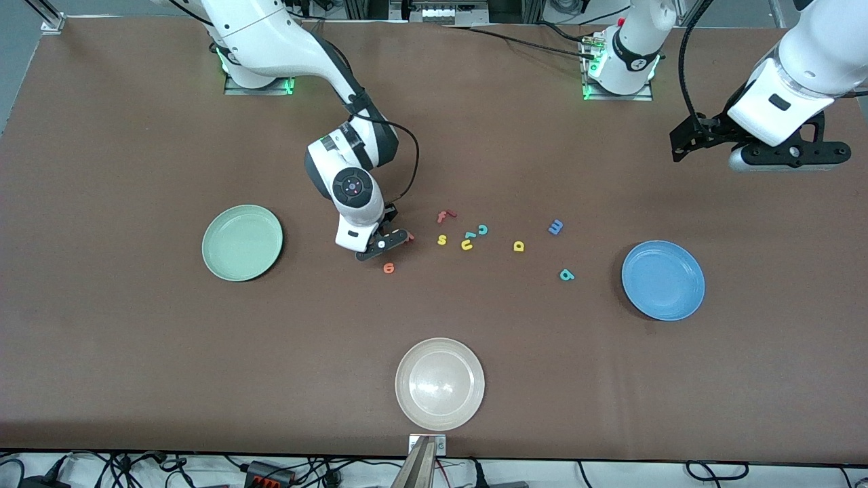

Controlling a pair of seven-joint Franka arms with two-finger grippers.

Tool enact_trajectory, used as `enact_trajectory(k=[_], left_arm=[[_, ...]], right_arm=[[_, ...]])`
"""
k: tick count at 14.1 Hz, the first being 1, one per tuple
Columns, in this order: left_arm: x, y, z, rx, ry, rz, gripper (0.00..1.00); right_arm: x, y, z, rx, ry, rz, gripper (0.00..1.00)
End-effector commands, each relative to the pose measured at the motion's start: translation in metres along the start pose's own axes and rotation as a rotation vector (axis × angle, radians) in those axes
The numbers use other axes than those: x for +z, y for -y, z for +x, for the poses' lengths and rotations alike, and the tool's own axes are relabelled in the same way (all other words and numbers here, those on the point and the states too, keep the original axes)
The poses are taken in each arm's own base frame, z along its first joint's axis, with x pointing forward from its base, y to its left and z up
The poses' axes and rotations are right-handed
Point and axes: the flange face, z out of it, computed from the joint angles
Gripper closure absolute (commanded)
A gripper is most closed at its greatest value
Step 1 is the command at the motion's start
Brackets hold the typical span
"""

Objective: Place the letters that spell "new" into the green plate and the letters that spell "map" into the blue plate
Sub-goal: 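Carry the green u to the green plate and open the right gripper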

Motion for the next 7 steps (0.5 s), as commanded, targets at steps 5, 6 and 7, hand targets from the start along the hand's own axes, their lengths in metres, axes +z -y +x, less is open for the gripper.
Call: enact_trajectory(k=[5,6,7], left_arm=[[-0.007,-0.001,0.001,0.012,0.002,0.002,0.00],[-0.007,-0.001,0.001,0.012,0.003,0.002,0.00],[-0.007,-0.001,0.001,0.012,0.003,0.002,0.00]], right_arm=[[-0.059,-0.043,-0.007,0.072,0.046,-0.014,0.96],[-0.071,-0.070,-0.013,0.116,0.076,-0.024,0.95],[-0.078,-0.102,-0.019,0.160,0.110,-0.042,0.95]])
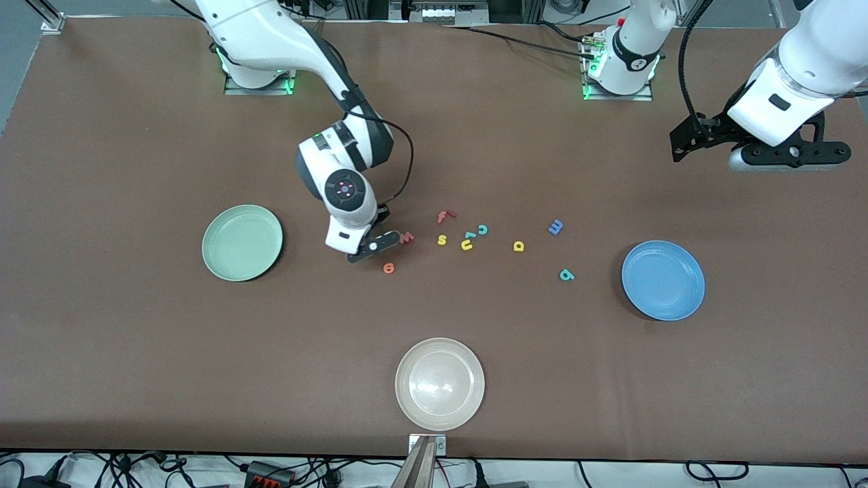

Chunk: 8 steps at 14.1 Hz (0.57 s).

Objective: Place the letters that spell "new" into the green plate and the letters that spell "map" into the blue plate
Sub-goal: 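Carry the green u to the green plate and open the right gripper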

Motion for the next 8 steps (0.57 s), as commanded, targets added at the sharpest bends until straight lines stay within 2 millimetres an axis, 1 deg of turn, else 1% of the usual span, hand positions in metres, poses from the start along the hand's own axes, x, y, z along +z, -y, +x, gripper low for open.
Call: enact_trajectory(k=[1,2,3,5,6,8], left_arm=[[-0.008,-0.001,0.001,0.012,0.002,0.002,0.00],[-0.007,-0.001,0.001,0.013,0.003,0.002,0.00],[-0.007,0.000,0.002,0.010,0.001,0.002,0.00],[-0.009,-0.001,0.004,0.012,-0.008,-0.002,0.00],[-0.009,-0.001,0.003,0.012,-0.005,-0.003,0.00],[-0.007,-0.001,0.004,0.012,-0.001,0.001,0.00]], right_arm=[[-0.030,-0.090,-0.016,0.137,0.060,-0.027,0.95],[-0.030,-0.119,-0.019,0.185,0.072,-0.038,0.95],[-0.027,-0.143,-0.022,0.225,0.079,-0.044,0.95],[-0.010,-0.195,-0.028,0.294,0.108,-0.036,0.95],[-0.003,-0.215,-0.032,0.297,0.118,-0.025,0.94],[0.014,-0.233,-0.040,0.307,0.140,-0.015,0.94]])
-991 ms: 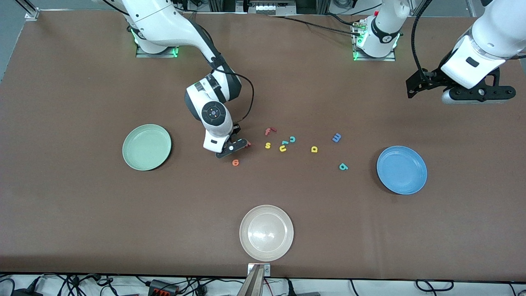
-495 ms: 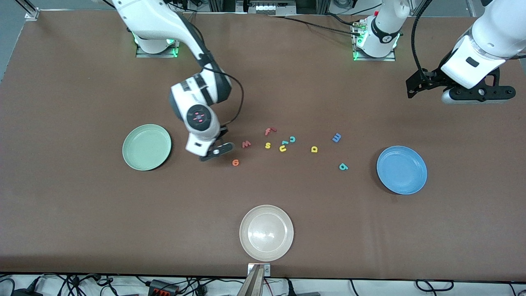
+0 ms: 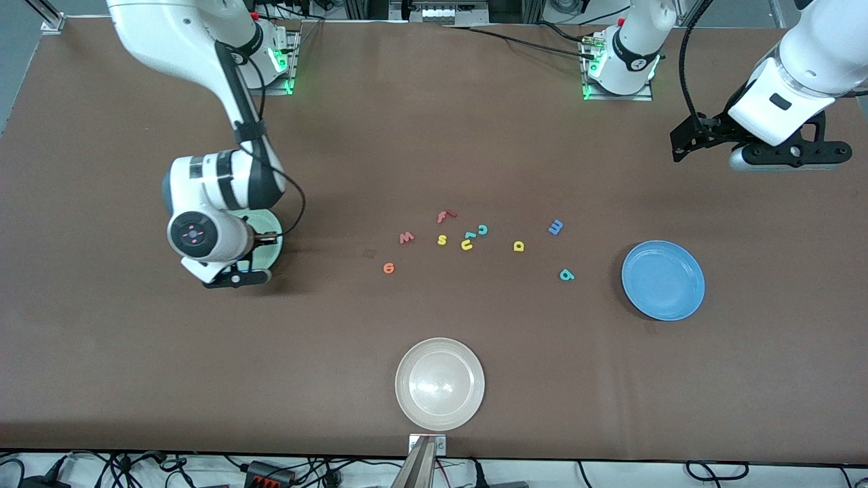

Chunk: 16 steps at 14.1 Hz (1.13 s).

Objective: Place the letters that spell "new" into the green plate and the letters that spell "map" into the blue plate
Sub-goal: 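Carry the green u to the green plate and open the right gripper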

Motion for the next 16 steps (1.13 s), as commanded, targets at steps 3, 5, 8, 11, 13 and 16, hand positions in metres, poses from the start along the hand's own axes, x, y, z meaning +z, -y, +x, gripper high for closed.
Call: enact_trajectory(k=[3,5,8,11,13,16], left_arm=[[-0.006,-0.001,0.003,0.012,0.001,0.001,0.00],[-0.007,-0.002,0.003,0.012,-0.001,0.001,0.00],[-0.006,0.000,0.004,0.007,0.003,0.000,0.00],[-0.008,-0.001,0.003,0.000,0.001,0.000,0.00],[-0.007,-0.002,0.002,-0.011,0.005,-0.009,0.00],[0.011,-0.003,0.011,-0.014,0.045,0.007,0.00]], right_arm=[[0.043,-0.014,-0.007,0.007,-0.004,0.010,0.93],[0.055,-0.015,-0.007,0.013,-0.016,0.008,0.74],[0.019,-0.007,0.001,0.008,-0.065,0.018,0.00],[-0.033,0.003,0.017,-0.012,-0.123,0.023,0.00],[-0.048,0.014,0.025,-0.013,-0.165,0.029,0.00],[-0.061,0.065,0.032,-0.074,-0.204,0.009,0.00]])
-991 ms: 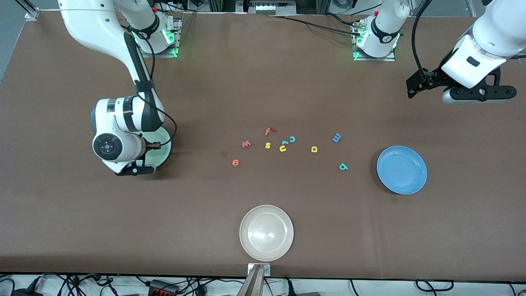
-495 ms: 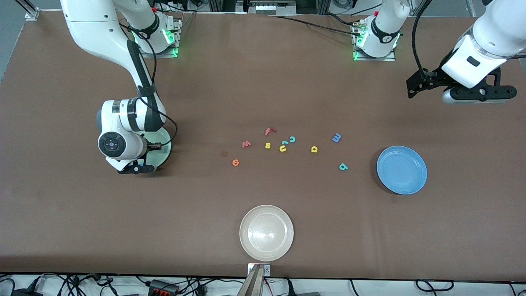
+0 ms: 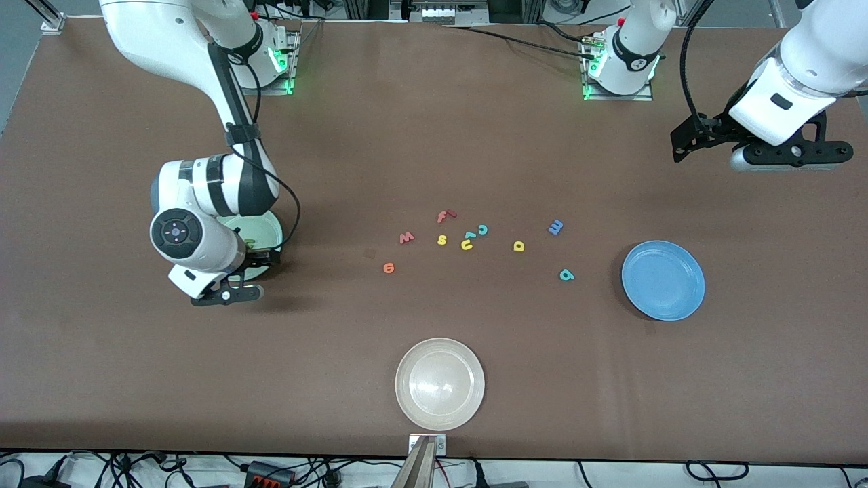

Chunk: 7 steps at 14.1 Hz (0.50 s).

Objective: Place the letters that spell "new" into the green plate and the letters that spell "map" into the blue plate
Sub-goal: 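Carry the green u to the green plate and open the right gripper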

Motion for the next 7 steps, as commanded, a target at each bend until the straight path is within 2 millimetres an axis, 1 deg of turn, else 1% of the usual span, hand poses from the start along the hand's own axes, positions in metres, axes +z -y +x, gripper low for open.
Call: enact_trajectory(k=[1,2,3,4,6,7], left_arm=[[0.019,-0.006,0.012,0.001,0.068,0.011,0.00],[0.037,-0.014,0.015,0.011,0.132,0.012,0.00],[0.038,-0.018,0.012,0.020,0.159,0.019,0.00],[0.041,-0.019,0.014,0.032,0.166,0.018,0.00],[0.045,-0.023,0.022,0.030,0.174,0.017,0.00],[0.058,-0.024,0.031,0.036,0.194,0.017,0.00]], right_arm=[[-0.001,0.041,0.010,-0.011,-0.012,-0.004,0.00],[-0.002,0.055,0.012,0.010,-0.018,0.005,0.00],[0.004,0.074,0.010,0.039,-0.009,0.024,0.00],[0.010,0.098,0.009,0.085,-0.005,0.041,0.00],[0.021,0.138,0.009,0.173,-0.012,0.028,0.00],[0.026,0.152,0.009,0.200,-0.012,0.020,0.00]])
